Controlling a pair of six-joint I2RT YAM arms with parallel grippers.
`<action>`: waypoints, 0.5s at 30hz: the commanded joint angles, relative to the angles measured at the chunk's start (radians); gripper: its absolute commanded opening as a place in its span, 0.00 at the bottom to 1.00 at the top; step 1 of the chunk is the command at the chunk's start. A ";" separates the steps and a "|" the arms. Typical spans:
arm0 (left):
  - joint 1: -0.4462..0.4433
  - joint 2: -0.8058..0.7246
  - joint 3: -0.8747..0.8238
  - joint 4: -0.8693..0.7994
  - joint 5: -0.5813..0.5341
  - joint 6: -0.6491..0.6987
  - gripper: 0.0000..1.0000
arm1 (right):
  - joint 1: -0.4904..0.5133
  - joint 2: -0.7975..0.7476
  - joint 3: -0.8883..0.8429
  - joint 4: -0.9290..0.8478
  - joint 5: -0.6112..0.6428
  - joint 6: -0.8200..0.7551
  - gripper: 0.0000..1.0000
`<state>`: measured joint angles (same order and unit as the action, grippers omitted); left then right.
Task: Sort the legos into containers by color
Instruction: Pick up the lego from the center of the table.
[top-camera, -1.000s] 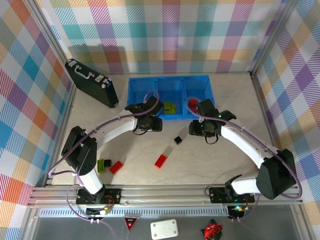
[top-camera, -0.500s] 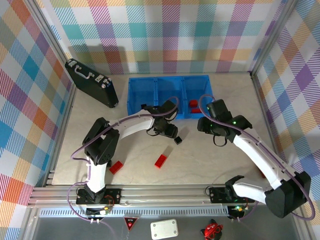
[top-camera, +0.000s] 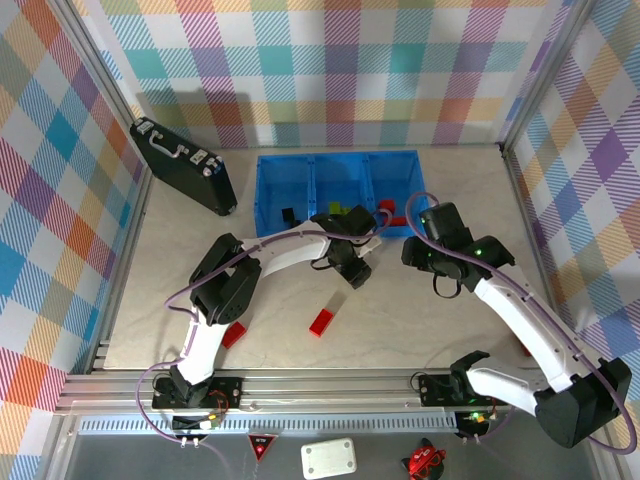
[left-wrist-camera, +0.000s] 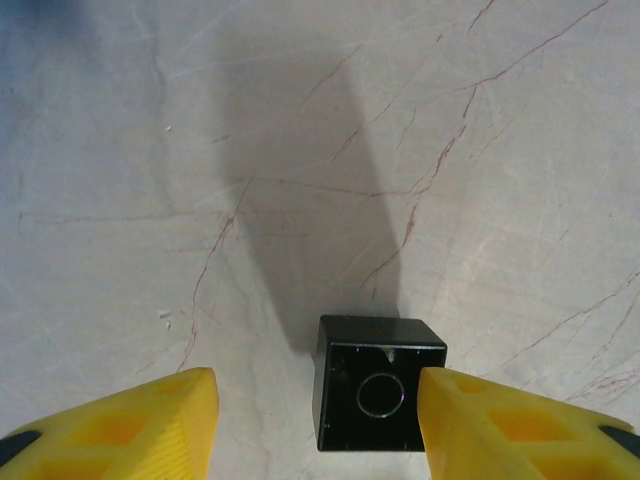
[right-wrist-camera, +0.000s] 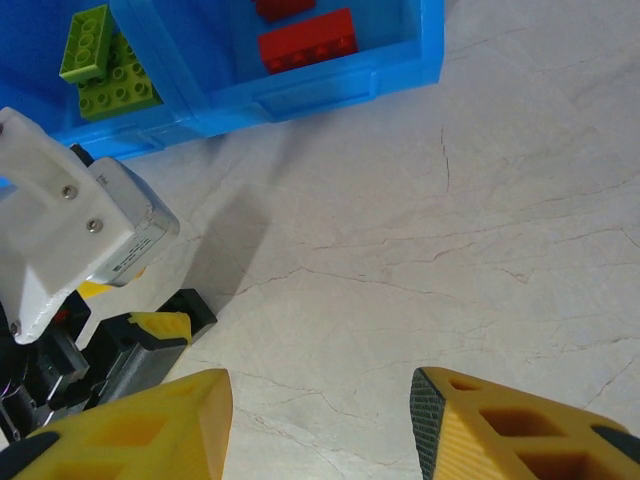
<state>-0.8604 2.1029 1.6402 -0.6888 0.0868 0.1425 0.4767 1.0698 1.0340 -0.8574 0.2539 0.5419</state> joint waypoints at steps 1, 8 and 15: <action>-0.019 0.031 0.043 -0.049 0.013 0.058 0.55 | -0.006 -0.013 -0.011 -0.023 0.013 0.010 0.52; -0.050 0.090 0.096 -0.079 -0.031 0.063 0.55 | -0.007 -0.007 -0.005 -0.019 0.015 0.006 0.52; -0.051 0.094 0.101 -0.086 -0.060 0.065 0.52 | -0.007 0.004 -0.003 -0.017 0.016 -0.005 0.52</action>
<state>-0.9077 2.1937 1.7161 -0.7353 0.0505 0.1856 0.4767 1.0702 1.0340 -0.8585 0.2539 0.5415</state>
